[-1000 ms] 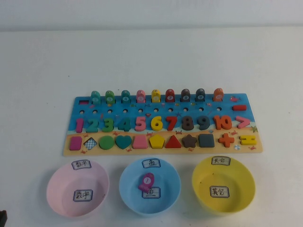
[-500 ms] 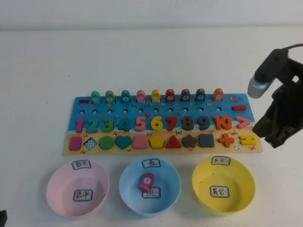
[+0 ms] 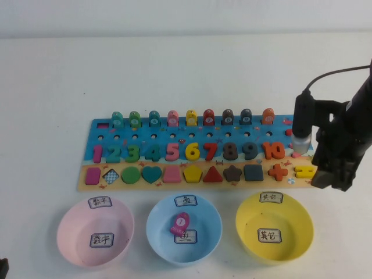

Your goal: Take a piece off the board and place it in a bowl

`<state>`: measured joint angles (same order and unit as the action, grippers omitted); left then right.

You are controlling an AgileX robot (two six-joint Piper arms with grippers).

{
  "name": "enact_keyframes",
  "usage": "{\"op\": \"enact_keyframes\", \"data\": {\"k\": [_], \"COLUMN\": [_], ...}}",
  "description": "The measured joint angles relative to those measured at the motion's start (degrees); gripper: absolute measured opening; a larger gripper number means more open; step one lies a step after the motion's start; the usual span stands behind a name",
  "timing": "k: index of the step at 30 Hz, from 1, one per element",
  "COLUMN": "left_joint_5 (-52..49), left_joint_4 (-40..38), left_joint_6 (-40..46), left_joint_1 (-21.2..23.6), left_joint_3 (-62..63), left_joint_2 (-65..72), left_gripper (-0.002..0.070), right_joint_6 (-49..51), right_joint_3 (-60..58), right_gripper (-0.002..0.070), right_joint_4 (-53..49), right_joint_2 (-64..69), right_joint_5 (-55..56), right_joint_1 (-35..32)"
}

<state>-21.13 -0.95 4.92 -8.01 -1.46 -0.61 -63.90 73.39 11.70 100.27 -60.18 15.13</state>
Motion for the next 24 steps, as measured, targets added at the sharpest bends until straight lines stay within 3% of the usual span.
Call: {"op": "enact_keyframes", "data": {"k": [6, 24], "left_joint_5": [0.0, 0.0], "left_joint_4": [0.0, 0.0], "left_joint_6": [0.0, 0.0], "left_joint_1": [0.0, 0.0], "left_joint_3": [0.0, 0.0], "left_joint_2": [0.0, 0.0], "left_gripper": [-0.0005, -0.0005], "right_joint_6": [-0.62, -4.52], "right_joint_3": [1.31, 1.68], "right_gripper": [0.0375, 0.0379], "right_joint_4": [-3.62, -1.98], "right_joint_2": [2.72, 5.75], "right_joint_5": [3.9, 11.11], "right_joint_1": [0.0, 1.38]}}
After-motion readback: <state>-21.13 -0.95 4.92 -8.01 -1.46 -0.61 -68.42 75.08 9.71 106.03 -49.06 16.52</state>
